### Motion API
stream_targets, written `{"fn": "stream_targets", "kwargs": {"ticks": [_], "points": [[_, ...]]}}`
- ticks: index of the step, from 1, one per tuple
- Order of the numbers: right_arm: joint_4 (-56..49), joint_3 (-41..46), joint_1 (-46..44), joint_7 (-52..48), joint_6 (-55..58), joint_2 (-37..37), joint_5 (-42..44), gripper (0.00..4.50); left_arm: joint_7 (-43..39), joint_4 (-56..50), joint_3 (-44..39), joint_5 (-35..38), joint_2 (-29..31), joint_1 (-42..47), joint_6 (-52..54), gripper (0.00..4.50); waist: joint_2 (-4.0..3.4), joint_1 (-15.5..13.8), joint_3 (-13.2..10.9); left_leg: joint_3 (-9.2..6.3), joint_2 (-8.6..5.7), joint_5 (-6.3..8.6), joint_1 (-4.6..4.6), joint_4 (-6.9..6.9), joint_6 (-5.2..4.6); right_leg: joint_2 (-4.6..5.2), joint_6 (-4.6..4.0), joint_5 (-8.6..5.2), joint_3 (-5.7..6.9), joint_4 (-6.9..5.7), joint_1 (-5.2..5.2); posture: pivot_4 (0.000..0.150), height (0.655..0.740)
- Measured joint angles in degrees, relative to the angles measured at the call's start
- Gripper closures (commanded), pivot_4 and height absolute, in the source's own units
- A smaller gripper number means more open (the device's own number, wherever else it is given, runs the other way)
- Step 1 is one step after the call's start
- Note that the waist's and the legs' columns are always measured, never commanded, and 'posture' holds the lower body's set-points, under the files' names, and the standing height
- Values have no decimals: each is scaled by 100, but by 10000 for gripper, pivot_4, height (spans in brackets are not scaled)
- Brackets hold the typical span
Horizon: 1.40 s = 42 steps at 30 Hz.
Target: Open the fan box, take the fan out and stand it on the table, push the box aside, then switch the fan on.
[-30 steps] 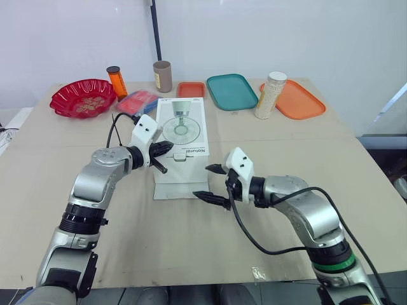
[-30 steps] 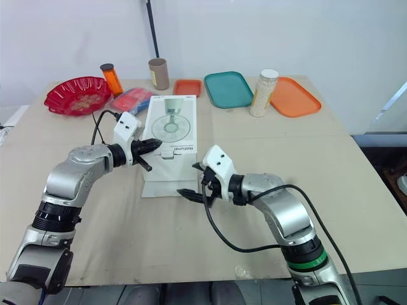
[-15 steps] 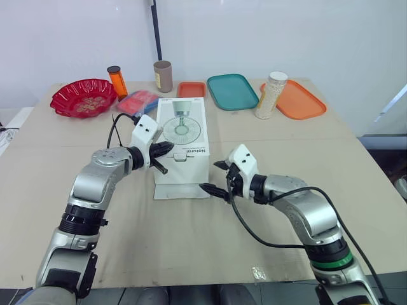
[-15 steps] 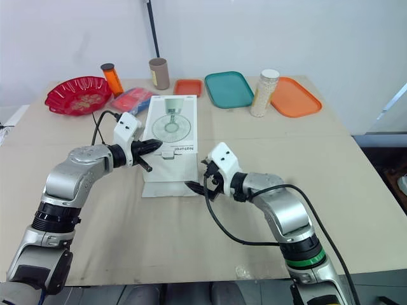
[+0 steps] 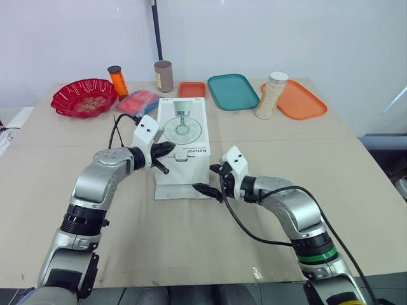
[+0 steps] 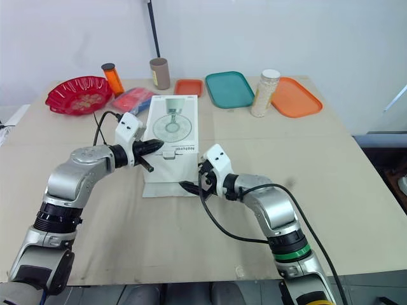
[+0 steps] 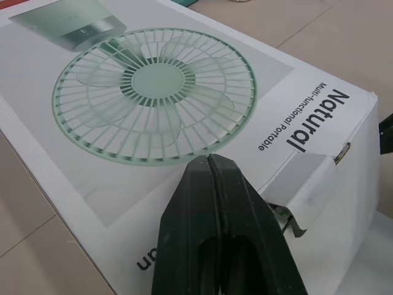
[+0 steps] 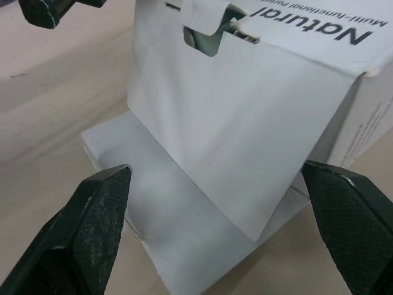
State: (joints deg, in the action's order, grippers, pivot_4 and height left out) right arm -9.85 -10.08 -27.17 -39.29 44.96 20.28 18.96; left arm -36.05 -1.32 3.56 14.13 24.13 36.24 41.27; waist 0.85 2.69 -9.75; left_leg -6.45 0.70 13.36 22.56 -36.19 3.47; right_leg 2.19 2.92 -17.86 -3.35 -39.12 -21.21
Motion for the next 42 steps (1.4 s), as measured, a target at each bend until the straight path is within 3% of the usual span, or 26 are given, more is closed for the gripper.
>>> {"fn": "stream_targets", "kwargs": {"ticks": [11,23,28,33,34,42], "points": [[-821,267,170,-396,625,230,1058,0,91,-5,-11,30,-90,-21,-30,44875,0,0,0,-1,0,0,0,0,-1,-2,0,0,1,0,0,1500,7400],[-844,331,228,-316,579,278,1223,0,182,-195,-604,623,5,465,492,44875,5,0,-5,-3,1,0,11,0,0,-2,0,0,3,0,-9,1500,7400],[-843,327,243,-315,496,281,1238,0,143,-605,-818,782,553,592,699,44875,4,19,-6,-1,6,0,9,5,0,-7,0,0,0,1,-14,1500,7400],[-844,443,132,-303,515,253,1429,0,-96,-1058,-919,893,1162,-117,877,44875,0,27,-9,2,7,-2,8,10,2,-7,-1,0,-4,1,-17,1500,7400],[-844,541,-38,-285,541,169,1557,0,-194,-1206,-1041,952,1392,-580,919,44875,0,42,-11,4,11,-1,8,13,2,-10,-2,1,-7,1,-19,1500,7400],[-681,564,-326,-232,527,83,1623,0,-243,-1724,-1353,1225,1762,-910,1131,44875,28,-11,-27,-2,4,-4,13,13,7,-1,-1,0,4,5,-17,1500,7400]]}}
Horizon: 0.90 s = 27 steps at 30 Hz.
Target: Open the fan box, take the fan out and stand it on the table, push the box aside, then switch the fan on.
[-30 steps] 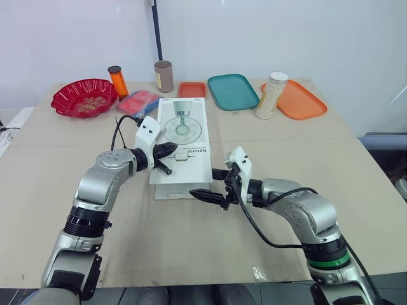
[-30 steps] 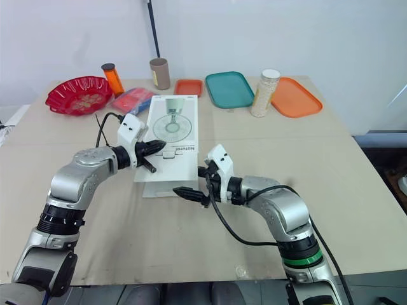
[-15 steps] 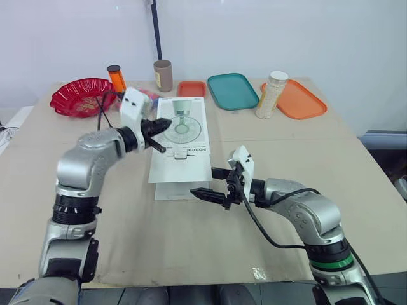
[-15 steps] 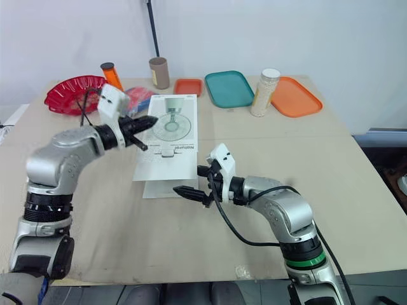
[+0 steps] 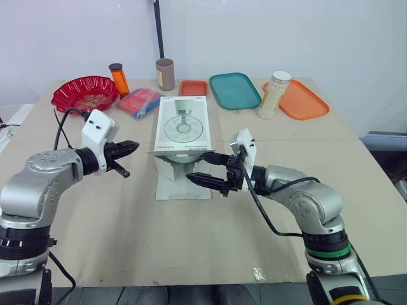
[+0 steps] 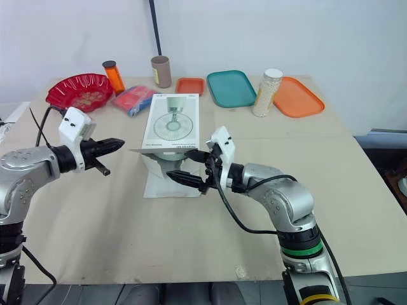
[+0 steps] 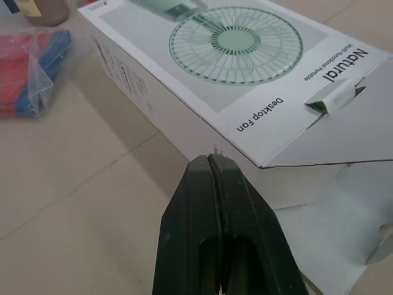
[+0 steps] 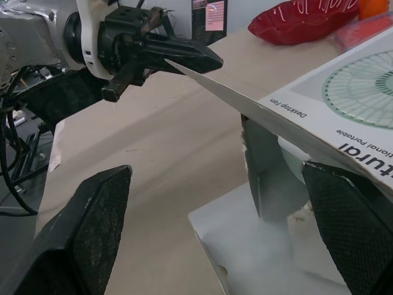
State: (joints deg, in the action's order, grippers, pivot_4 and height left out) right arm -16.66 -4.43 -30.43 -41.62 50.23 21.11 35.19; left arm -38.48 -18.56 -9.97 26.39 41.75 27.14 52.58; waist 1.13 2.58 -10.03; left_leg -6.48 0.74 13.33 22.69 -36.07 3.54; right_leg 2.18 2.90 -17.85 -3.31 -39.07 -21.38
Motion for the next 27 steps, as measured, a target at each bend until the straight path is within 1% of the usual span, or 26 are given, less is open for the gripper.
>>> {"fn": "stream_targets", "kwargs": {"ticks": [5,8,13,14,17,20,22,24,25,27], "points": [[486,-48,-235,115,-253,-133,-257,0,76,-786,-123,695,201,320,968,44875,4,17,-5,0,4,0,-1,3,-1,-6,0,0,-2,0,-1,1500,7400],[667,-49,-302,214,-363,-228,-363,0,118,-960,-182,804,290,289,1164,44875,2,40,-6,5,8,0,-6,10,0,-9,-1,0,-7,-1,-3,1500,7400],[932,-42,-470,351,-547,-395,-527,0,194,-1046,-252,898,507,-87,1372,44875,2,43,-7,5,11,-1,-5,12,1,-14,-4,2,-7,-1,-6,1500,7400],[1003,-44,-512,379,-592,-452,-574,0,195,-1103,-367,945,657,-184,1429,44875,3,44,-7,7,11,-1,-5,12,1,-13,-4,2,-9,-1,-7,1500,7400],[1124,-44,-600,420,-660,-547,-623,0,231,-1154,-547,1011,708,-185,1495,44875,2,26,-7,7,10,-3,-6,12,6,-12,-4,2,-9,-1,-6,1500,7400],[1188,-56,-606,420,-698,-587,-657,0,301,-1182,-545,1010,694,-183,1473,44875,2,23,-7,7,11,-3,-6,13,6,-12,-4,2,-8,-1,-6,1500,7400],[1287,-83,-625,431,-737,-610,-741,0,389,-1173,-438,1008,584,-102,1413,44875,2,21,-7,7,11,-3,-5,13,6,-12,-4,2,-9,-1,-6,1500,7400],[1403,-103,-670,455,-767,-646,-799,0,452,-1130,-288,1003,405,79,1326,44875,2,19,-7,7,10,-6,-5,12,10,-12,-5,2,-8,-1,-5,1500,7400],[1496,-157,-719,488,-795,-668,-867,0,481,-945,-30,937,229,344,1166,44875,2,17,-7,6,8,-7,-7,12,13,-11,-6,3,-8,-2,-3,1500,7400],[1536,-190,-773,525,-803,-706,-912,0,516,-799,168,858,129,525,1033,44875,3,19,-6,6,10,-9,-7,12,15,-13,-7,4,-8,-2,-4,1500,7400]]}}
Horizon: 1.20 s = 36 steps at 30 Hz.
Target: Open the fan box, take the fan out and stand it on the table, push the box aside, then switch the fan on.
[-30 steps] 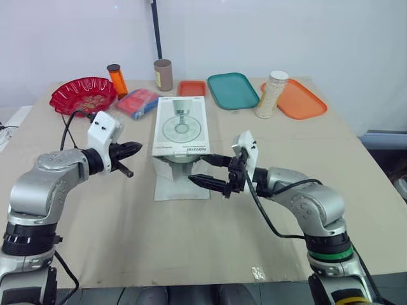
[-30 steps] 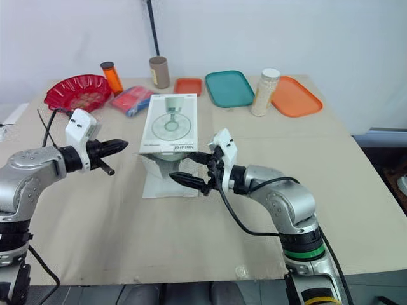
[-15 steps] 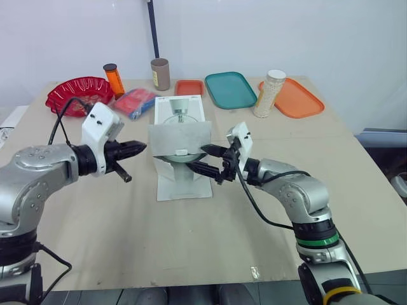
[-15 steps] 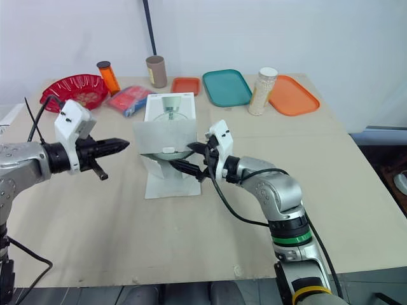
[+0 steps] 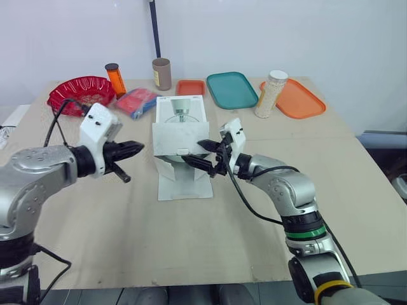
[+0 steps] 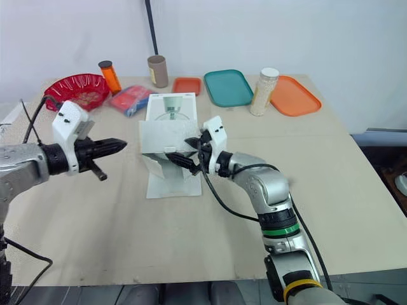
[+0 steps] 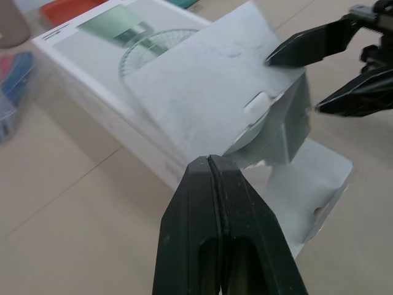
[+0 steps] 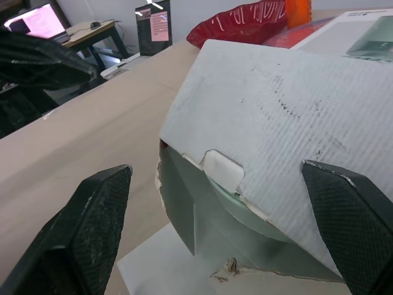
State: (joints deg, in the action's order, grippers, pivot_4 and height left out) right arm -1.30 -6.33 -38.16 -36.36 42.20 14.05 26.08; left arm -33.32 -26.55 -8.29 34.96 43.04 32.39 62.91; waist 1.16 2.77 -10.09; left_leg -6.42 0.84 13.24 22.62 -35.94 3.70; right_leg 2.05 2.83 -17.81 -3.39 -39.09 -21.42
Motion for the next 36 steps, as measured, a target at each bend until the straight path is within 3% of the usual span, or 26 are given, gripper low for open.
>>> {"fn": "stream_targets", "kwargs": {"ticks": [7,13,20,36], "points": [[46,-120,-64,11,-18,85,-209,0,-135,1116,1024,-636,-107,781,-607,44875,0,1,0,-1,-1,-1,1,3,1,0,0,0,1,0,-2,1500,7400],[40,-193,-68,31,-68,59,-283,0,-261,1828,1405,-1162,-219,1332,-1064,44875,0,14,0,0,-1,-1,0,5,1,-1,0,0,0,0,-3,1500,7400],[53,-237,-68,60,-133,-14,-380,0,-391,2096,1915,-1664,-436,1063,-1636,44875,-1,18,0,-1,0,-1,0,4,2,-1,0,0,0,-1,-3,1500,7400],[-422,-92,137,420,170,-136,-317,0,-585,2263,1956,-2147,-654,761,-2058,44875,-2,13,1,-3,-2,-1,1,3,1,1,0,0,1,-3,-3,1500,7400]]}}
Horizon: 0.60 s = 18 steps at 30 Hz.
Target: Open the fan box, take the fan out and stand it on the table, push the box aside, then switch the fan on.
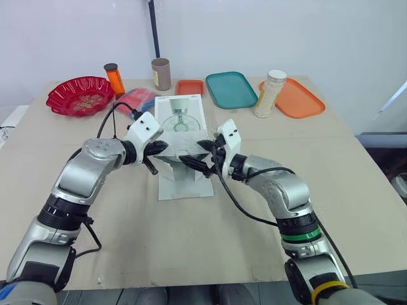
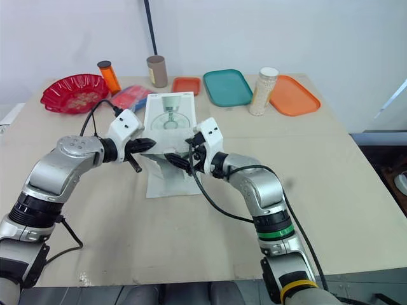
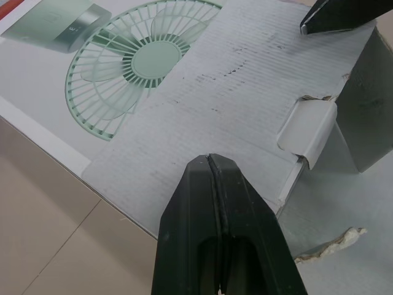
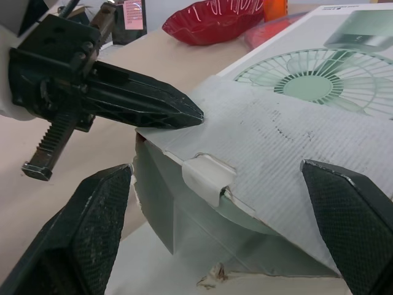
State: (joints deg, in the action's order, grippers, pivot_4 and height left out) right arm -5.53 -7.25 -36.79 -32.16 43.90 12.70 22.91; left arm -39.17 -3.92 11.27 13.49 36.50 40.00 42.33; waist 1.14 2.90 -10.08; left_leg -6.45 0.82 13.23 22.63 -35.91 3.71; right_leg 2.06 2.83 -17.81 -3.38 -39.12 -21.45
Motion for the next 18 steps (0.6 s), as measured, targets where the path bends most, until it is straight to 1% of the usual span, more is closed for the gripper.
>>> {"fn": "stream_targets", "kwargs": {"ticks": [5,9,15,18], "points": [[-118,-3,0,-26,0,132,-6,0,41,79,-63,-63,-162,-47,-100,44875,0,-5,1,0,-1,0,-1,-1,0,0,0,0,0,0,2,1500,7400],[-201,-3,7,-21,56,192,0,0,37,65,-96,-96,-184,-84,-112,44875,-1,-6,1,-1,-1,0,-1,-1,0,0,0,0,1,0,2,1500,7400],[-660,96,31,-27,214,257,203,0,-10,200,-93,-148,-250,-7,-154,44875,-2,-12,2,-2,-1,0,-2,-3,0,0,0,0,2,-1,5,1500,7400],[-982,111,141,-44,348,407,330,0,-6,279,-96,-186,-347,39,-191,44875,-2,-13,2,-2,-3,0,-2,-4,0,2,0,0,2,-1,6,1500,7400]]}}
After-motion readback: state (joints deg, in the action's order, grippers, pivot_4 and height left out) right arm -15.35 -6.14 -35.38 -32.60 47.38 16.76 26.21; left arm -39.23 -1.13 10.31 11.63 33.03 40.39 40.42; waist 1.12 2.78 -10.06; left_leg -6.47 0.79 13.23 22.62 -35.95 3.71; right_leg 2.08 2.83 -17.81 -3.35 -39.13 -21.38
